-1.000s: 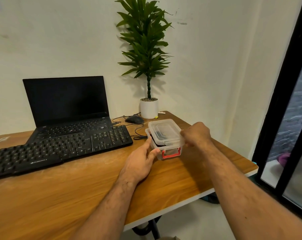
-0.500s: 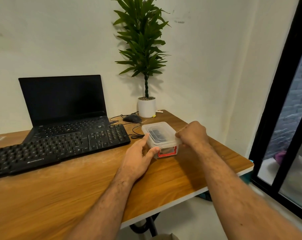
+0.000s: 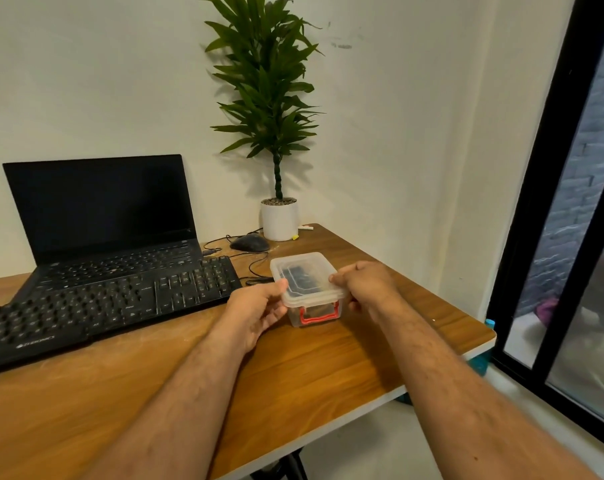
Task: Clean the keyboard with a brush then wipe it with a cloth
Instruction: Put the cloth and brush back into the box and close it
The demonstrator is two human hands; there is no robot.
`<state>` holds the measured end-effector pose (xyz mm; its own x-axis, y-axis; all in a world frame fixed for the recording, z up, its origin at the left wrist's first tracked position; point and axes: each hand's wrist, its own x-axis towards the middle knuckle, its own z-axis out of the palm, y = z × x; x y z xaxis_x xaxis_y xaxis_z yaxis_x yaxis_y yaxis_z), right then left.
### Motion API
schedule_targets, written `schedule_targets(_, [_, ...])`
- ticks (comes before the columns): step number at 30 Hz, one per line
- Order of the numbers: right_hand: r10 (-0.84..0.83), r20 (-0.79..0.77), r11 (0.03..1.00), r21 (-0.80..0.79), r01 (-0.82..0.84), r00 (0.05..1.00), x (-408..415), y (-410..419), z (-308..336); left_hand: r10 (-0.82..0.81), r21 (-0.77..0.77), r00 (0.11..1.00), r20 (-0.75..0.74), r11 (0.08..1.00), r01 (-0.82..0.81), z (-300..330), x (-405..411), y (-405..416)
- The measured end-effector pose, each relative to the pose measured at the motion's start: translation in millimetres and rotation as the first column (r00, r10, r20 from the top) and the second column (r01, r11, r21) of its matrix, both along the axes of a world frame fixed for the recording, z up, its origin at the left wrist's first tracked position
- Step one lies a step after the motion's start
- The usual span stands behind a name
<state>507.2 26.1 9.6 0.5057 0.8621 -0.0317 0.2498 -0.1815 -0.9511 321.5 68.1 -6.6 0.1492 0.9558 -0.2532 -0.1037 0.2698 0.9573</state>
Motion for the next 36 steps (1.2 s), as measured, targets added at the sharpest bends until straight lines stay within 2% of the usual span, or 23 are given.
schedule_targets(3, [0.032, -0.229, 0.999, 0.038, -0.024, 0.973, 2.6, 0.0, -9.3, 0.090, 0.131, 0.982, -0.167, 0.989, -0.069, -0.5, 4.7, 27.3])
schedule_targets(6, [0.070, -0.344, 0.993, 0.118, -0.031, 0.936, 2.1, -0.6, -20.7, 0.095, 0.152, 0.963, -0.254, 0.987, -0.058, 12.4, 16.0, 42.0])
schedule_targets(8, [0.075, -0.326, 0.983, 0.182, -0.016, 0.942, 0.9, -0.4, -27.3, 0.097, 0.144, 0.939, -0.331, 0.988, -0.051, 21.2, 24.0, 50.3])
schedule_targets(13, [0.050, -0.306, 0.975, 0.223, 0.021, 0.951, -0.8, -1.7, -30.5, 0.001, 0.030, 0.922, -0.386, 0.999, 0.011, 16.7, 31.0, 63.8])
schedule_targets(16, [0.047, -0.311, 0.974, 0.227, 0.026, 0.949, -1.4, -3.4, -29.4, -0.044, 0.015, 0.931, -0.363, 0.998, 0.054, 14.0, 34.1, 68.4])
schedule_targets(20, [0.038, -0.317, 0.971, 0.236, 0.040, 0.948, -1.5, -4.4, -29.9, -0.015, 0.050, 0.876, -0.481, 0.998, 0.045, 14.0, 43.2, 71.1])
schedule_targets(23, [0.033, -0.317, 0.970, 0.237, 0.045, 0.948, -1.8, -4.2, -29.7, -0.057, -0.014, 0.892, -0.448, 0.998, 0.057, 13.9, 40.7, 70.3])
schedule_targets(26, [0.020, -0.318, 0.972, 0.228, 0.056, 0.948, -2.6, -4.7, -30.1, -0.094, -0.051, 0.938, -0.333, 0.995, 0.082, 11.7, 37.4, 72.2])
schedule_targets(30, [0.026, -0.314, 0.973, 0.226, 0.048, 0.949, -2.3, -4.4, -30.0, -0.060, 0.064, 0.989, -0.133, 0.996, 0.069, 7.8, 39.8, 72.1])
schedule_targets(36, [0.004, -0.308, 0.971, 0.227, 0.070, 0.951, -3.9, -3.9, -31.2, -0.070, 0.138, 0.994, -0.088, 0.987, 0.082, 3.4, 36.3, 67.1])
